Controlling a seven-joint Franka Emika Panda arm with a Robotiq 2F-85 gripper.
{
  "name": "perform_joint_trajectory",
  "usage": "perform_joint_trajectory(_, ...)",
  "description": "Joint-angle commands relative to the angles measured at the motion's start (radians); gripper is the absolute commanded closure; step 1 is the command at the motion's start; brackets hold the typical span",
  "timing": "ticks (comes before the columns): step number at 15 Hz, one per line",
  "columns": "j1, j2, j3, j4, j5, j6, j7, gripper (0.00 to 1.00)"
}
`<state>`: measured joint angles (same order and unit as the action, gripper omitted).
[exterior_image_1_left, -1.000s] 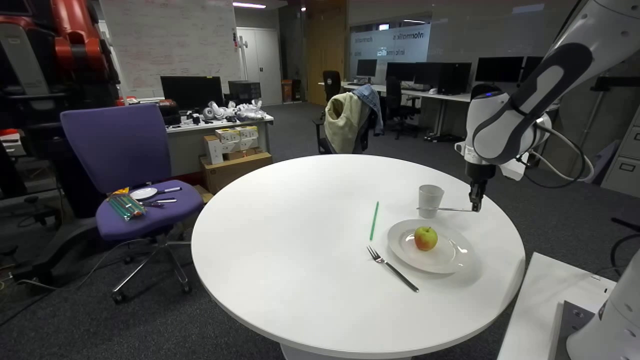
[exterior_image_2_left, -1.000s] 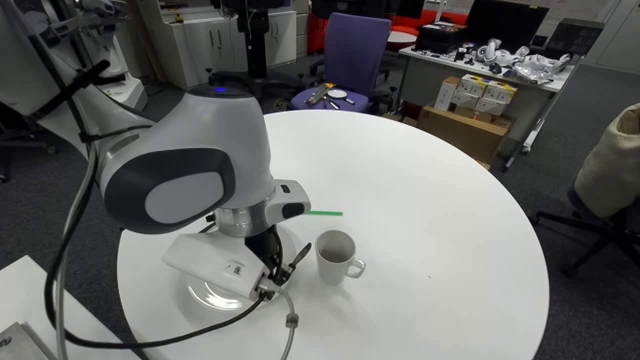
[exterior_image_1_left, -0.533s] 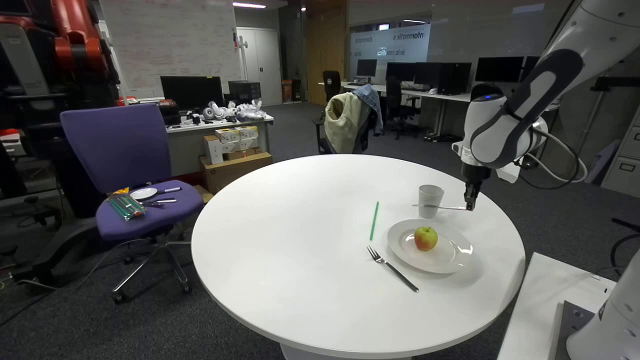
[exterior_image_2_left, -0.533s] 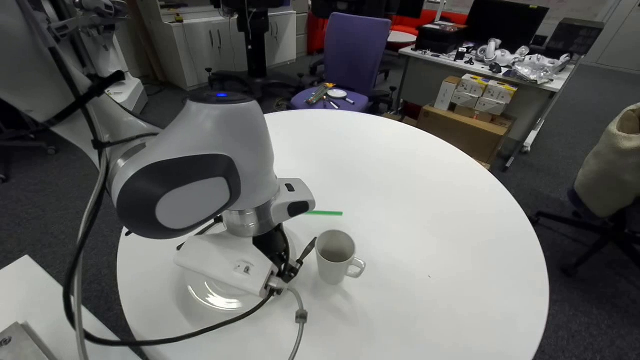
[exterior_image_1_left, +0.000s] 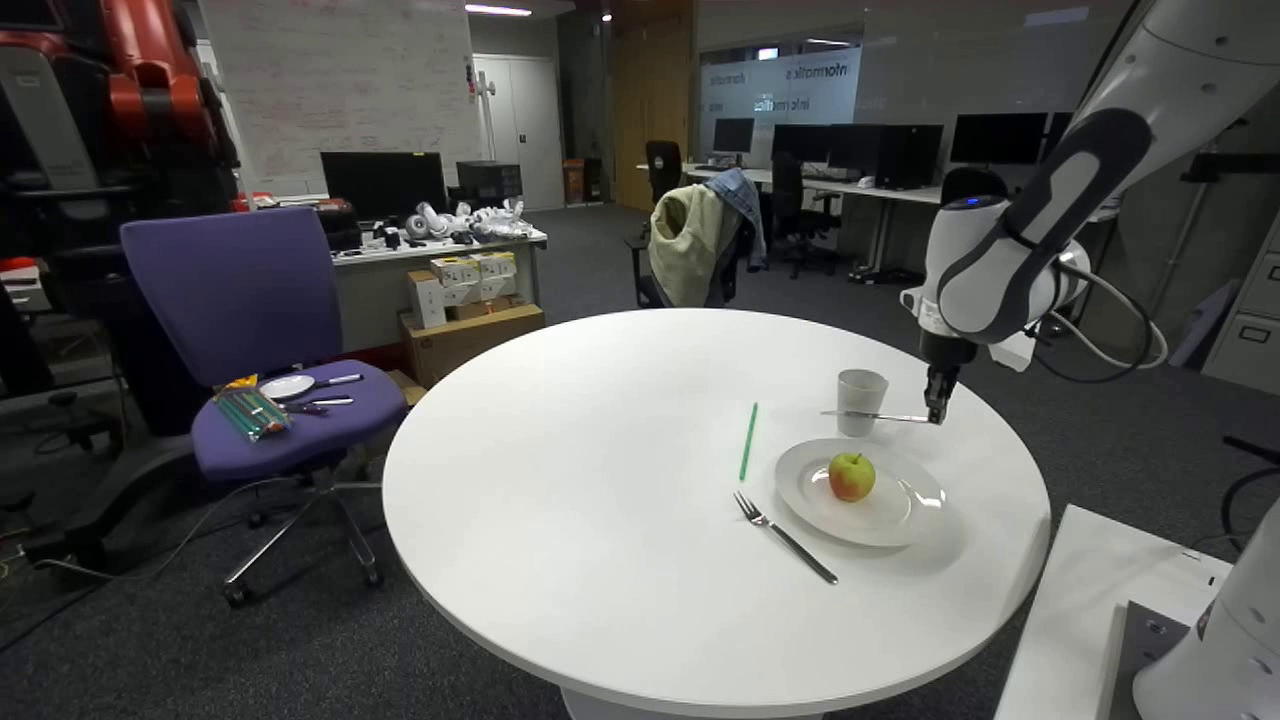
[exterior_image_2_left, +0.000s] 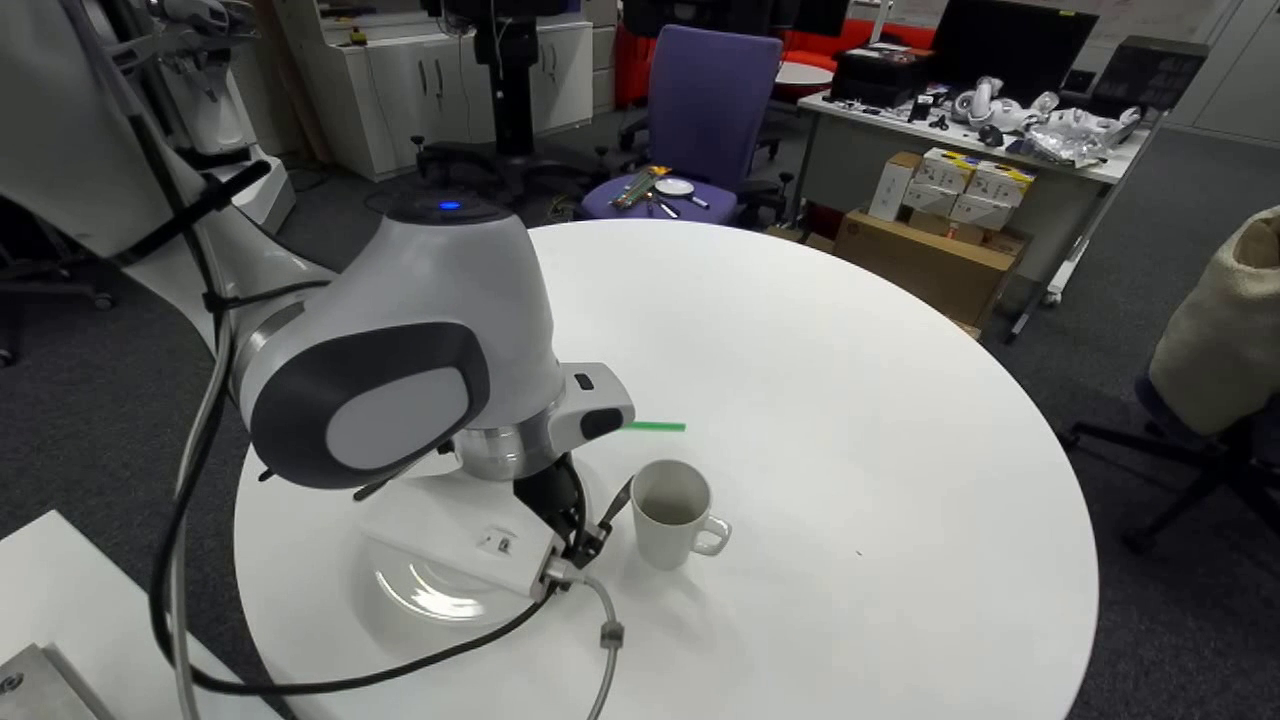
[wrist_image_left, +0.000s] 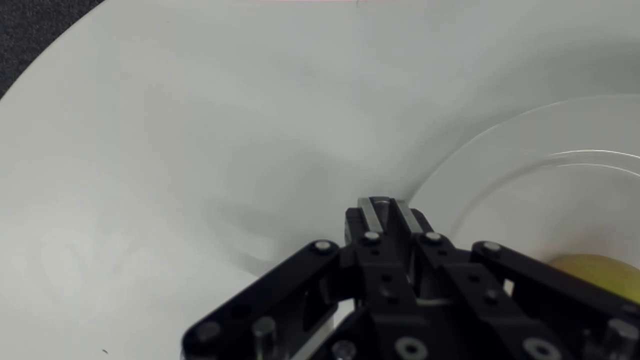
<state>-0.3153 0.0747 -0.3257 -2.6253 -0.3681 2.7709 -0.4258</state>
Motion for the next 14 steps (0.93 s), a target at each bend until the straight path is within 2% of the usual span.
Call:
perform_joint_trajectory(1, -0.011, 0.019, 0.002, 0.012, 0.012, 0.041, -0.035, 0.97)
perform_joint_trajectory(14, -0.020, 0.081, 0.011, 0.012, 0.033, 0.085, -0.074, 0.97)
